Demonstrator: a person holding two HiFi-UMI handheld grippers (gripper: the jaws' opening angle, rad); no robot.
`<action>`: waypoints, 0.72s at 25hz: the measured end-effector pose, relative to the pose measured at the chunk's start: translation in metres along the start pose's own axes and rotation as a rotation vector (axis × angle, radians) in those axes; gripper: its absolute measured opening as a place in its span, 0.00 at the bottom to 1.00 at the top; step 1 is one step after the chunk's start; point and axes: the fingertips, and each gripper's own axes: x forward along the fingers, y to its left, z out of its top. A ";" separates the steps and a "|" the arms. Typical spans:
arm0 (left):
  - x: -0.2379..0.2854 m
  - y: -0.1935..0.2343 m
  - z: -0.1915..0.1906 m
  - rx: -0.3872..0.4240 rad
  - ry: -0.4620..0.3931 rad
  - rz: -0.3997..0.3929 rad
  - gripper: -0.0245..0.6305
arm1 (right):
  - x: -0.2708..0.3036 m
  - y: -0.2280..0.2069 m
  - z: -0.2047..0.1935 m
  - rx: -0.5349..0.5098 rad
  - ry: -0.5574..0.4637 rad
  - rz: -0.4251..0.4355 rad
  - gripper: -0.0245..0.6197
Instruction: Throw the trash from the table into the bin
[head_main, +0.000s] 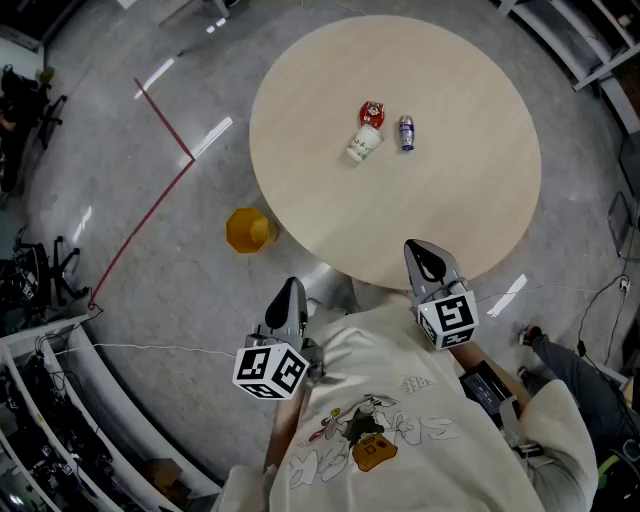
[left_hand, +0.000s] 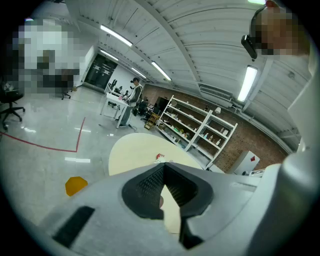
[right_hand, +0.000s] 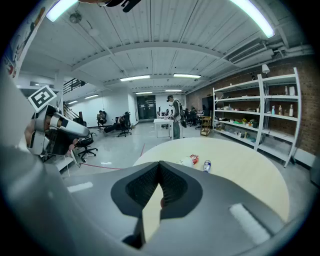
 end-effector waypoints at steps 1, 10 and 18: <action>-0.003 0.001 0.000 0.003 0.004 -0.007 0.04 | -0.001 0.004 0.000 0.001 0.002 -0.001 0.05; -0.047 0.016 -0.005 0.027 0.043 -0.059 0.04 | -0.021 0.067 -0.009 -0.008 0.011 0.004 0.04; -0.082 0.032 -0.018 0.020 0.071 -0.092 0.04 | -0.045 0.107 -0.012 0.064 -0.038 0.006 0.04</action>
